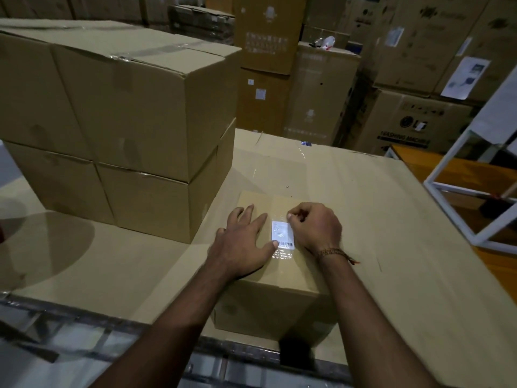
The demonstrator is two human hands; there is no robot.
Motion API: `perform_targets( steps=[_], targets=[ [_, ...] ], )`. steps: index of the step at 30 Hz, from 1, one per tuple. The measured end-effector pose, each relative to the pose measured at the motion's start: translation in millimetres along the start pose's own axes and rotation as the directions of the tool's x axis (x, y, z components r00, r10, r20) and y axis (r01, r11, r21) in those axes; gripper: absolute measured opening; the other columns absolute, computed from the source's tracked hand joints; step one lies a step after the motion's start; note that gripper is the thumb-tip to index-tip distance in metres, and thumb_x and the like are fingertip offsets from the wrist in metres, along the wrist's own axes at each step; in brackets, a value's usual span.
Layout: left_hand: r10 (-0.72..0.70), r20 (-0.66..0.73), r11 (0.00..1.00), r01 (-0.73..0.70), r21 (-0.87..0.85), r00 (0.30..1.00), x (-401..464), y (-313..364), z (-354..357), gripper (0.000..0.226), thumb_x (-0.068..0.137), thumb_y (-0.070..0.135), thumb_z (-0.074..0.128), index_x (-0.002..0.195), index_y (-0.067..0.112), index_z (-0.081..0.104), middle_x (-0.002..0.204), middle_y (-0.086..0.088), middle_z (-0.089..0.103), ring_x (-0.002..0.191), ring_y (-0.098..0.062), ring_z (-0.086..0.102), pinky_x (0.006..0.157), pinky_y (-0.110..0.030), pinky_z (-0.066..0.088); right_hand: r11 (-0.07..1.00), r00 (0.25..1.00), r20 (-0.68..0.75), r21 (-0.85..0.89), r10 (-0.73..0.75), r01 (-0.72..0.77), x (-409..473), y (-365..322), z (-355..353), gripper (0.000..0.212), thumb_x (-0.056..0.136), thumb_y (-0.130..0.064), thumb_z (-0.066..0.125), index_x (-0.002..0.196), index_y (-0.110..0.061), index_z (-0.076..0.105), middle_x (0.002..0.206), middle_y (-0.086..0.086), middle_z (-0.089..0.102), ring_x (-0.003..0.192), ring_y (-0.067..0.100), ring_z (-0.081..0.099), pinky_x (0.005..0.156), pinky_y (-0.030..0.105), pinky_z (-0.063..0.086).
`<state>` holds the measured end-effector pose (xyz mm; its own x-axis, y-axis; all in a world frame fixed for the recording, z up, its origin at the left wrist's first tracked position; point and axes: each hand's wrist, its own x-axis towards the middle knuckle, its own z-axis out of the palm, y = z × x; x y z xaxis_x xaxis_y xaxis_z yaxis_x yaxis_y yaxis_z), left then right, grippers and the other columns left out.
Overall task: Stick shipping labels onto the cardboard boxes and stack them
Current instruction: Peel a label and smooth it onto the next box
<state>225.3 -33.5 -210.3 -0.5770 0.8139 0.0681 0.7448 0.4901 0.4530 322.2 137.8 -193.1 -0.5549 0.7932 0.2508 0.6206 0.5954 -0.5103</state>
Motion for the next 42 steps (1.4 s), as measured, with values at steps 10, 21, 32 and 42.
perform_targets(
  steps=[10,21,32,42],
  targets=[
    [-0.01,0.033,0.999,0.009,0.045,0.999,-2.1,1.2,-1.2,0.098,0.09,0.084,0.044,0.168,0.034,0.013,0.177,0.009,-0.002,0.161,-0.017,-0.004,0.121,-0.06,0.027,0.993,0.993,-0.042,-0.001,-0.115,0.115,-3.8,8.4,13.1,0.014,0.096,-0.027,0.064,0.084,-0.033,0.065,0.087,-0.015,0.055,0.078,0.013,0.056,0.069,0.03,0.037],
    [-0.025,0.028,0.999,0.024,0.031,0.999,-3.0,1.2,-1.2,0.099,0.089,0.085,0.045,0.168,0.035,0.014,0.177,0.011,-0.002,0.161,-0.015,-0.004,0.122,-0.059,0.029,0.99,0.992,-0.049,0.069,-0.116,0.12,-3.5,12.2,13.3,0.017,0.096,-0.027,0.065,0.082,-0.035,0.063,0.089,-0.015,0.059,0.078,0.009,0.055,0.069,0.03,0.038],
    [-0.033,0.03,0.999,0.033,0.022,0.999,-3.1,3.1,-2.6,0.099,0.089,0.084,0.047,0.168,0.035,0.015,0.176,0.012,-0.002,0.161,-0.015,-0.003,0.121,-0.06,0.029,0.986,0.994,-0.036,0.13,-0.1,0.104,-3.5,12.9,11.7,0.014,0.095,-0.026,0.066,0.082,-0.032,0.066,0.088,-0.015,0.061,0.073,0.003,0.053,0.068,0.029,0.035],
    [-0.038,0.036,0.999,0.037,0.024,0.999,-2.4,3.0,-3.2,0.098,0.088,0.083,0.048,0.168,0.036,0.015,0.176,0.013,-0.003,0.16,-0.013,-0.004,0.121,-0.059,0.029,0.979,0.995,-0.025,0.179,-0.094,0.097,-3.6,13.7,10.8,0.013,0.096,-0.028,0.066,0.083,-0.032,0.066,0.088,-0.015,0.062,0.076,0.005,0.055,0.07,0.029,0.037]
  ],
)
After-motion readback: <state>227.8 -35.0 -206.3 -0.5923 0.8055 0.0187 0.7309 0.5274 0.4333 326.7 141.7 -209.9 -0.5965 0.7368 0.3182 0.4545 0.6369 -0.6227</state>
